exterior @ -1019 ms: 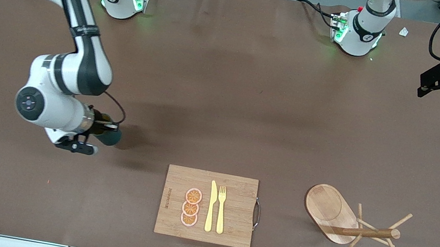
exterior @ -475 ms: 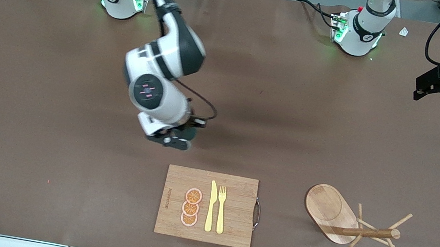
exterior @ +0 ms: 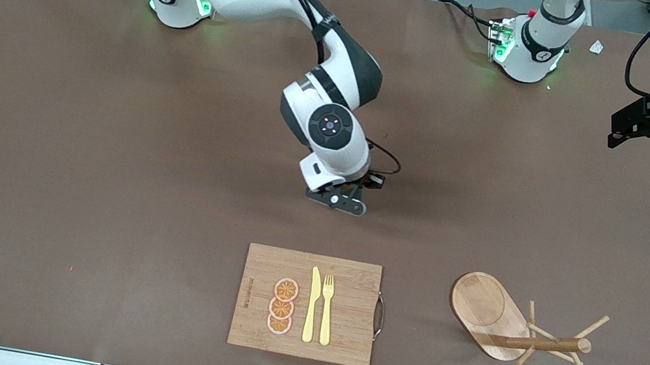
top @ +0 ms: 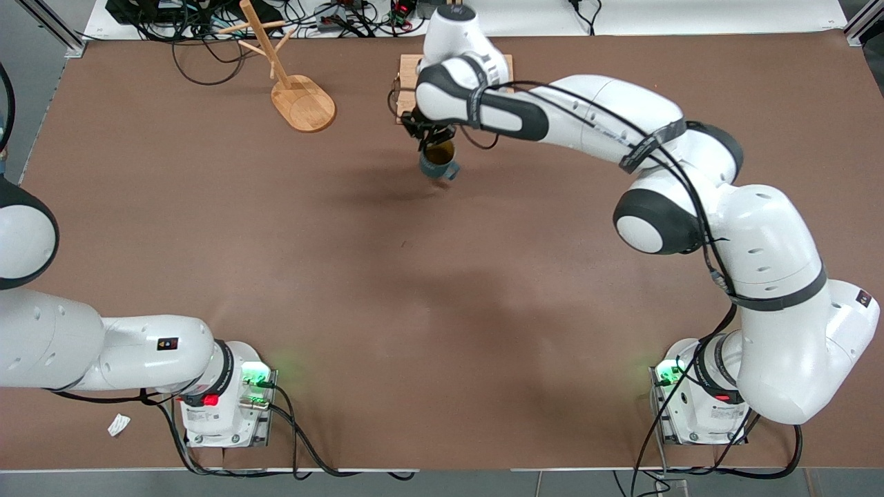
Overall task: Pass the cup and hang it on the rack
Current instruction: 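Carry the teal mug with the right gripper toward the table middle, then set the mug down with the right gripper while the left gripper approaches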
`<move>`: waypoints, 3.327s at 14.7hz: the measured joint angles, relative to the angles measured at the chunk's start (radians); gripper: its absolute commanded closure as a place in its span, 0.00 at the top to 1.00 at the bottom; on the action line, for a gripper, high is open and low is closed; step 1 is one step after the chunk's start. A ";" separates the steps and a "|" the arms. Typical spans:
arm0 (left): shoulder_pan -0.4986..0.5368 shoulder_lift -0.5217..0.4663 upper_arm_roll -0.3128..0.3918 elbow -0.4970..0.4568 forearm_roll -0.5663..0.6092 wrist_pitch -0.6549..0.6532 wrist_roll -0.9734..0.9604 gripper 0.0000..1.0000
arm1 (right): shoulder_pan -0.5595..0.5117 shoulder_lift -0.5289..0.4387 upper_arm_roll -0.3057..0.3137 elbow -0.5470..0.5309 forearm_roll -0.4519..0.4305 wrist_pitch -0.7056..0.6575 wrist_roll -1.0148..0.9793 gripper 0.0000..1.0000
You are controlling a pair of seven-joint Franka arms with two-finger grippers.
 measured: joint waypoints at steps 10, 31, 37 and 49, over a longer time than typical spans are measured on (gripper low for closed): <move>-0.010 0.040 -0.069 0.004 0.001 0.015 -0.102 1.00 | 0.000 0.064 0.010 0.055 0.000 0.045 0.006 0.18; -0.102 0.240 -0.439 0.010 0.207 0.148 -0.943 1.00 | -0.324 -0.101 -0.069 0.109 -0.169 -0.118 -0.267 1.00; -0.363 0.476 -0.440 0.074 0.468 0.266 -1.407 0.99 | -0.537 -0.175 -0.089 0.080 -0.196 -0.220 -0.542 1.00; -0.762 0.786 -0.195 0.173 0.797 0.390 -2.010 0.94 | -0.768 -0.598 -0.090 -0.333 -0.197 -0.242 -0.899 1.00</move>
